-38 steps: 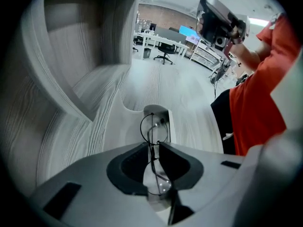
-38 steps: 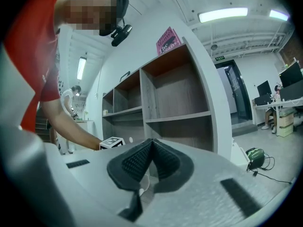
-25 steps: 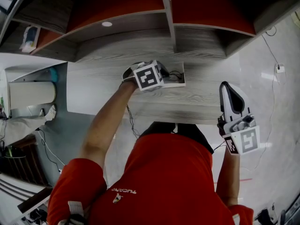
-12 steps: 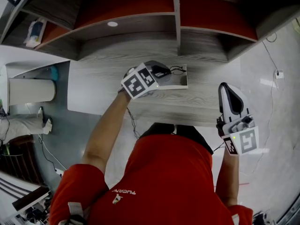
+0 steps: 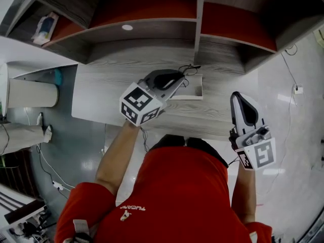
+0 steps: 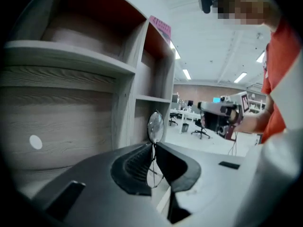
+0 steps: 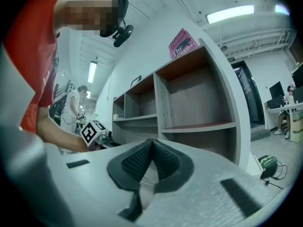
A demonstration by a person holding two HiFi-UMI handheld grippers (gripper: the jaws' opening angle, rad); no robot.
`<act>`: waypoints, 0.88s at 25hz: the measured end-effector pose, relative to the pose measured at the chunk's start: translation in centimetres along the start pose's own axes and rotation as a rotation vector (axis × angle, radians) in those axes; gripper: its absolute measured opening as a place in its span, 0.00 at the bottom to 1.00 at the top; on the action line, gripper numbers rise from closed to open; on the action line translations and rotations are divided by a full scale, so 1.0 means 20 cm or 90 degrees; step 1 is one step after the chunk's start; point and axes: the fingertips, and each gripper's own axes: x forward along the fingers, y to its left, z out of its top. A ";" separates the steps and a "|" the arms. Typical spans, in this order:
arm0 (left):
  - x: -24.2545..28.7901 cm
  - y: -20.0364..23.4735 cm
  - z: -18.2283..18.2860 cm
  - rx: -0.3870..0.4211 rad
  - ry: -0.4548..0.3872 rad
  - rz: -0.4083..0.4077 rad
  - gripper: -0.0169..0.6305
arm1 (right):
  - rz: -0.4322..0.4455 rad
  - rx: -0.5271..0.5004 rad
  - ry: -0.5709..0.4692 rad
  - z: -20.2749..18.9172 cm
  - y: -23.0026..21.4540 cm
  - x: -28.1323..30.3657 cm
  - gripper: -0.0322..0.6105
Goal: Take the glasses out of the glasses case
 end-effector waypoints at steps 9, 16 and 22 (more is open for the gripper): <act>-0.22 -0.19 0.32 -0.026 -0.218 0.065 0.07 | 0.042 -0.004 -0.024 0.08 0.11 0.06 0.06; -0.32 -0.31 0.40 0.021 -0.288 0.098 0.07 | 0.063 0.010 -0.039 0.11 0.18 0.05 0.06; -0.36 -0.33 0.41 0.033 -0.293 0.116 0.07 | 0.069 0.012 -0.046 0.10 0.23 0.03 0.05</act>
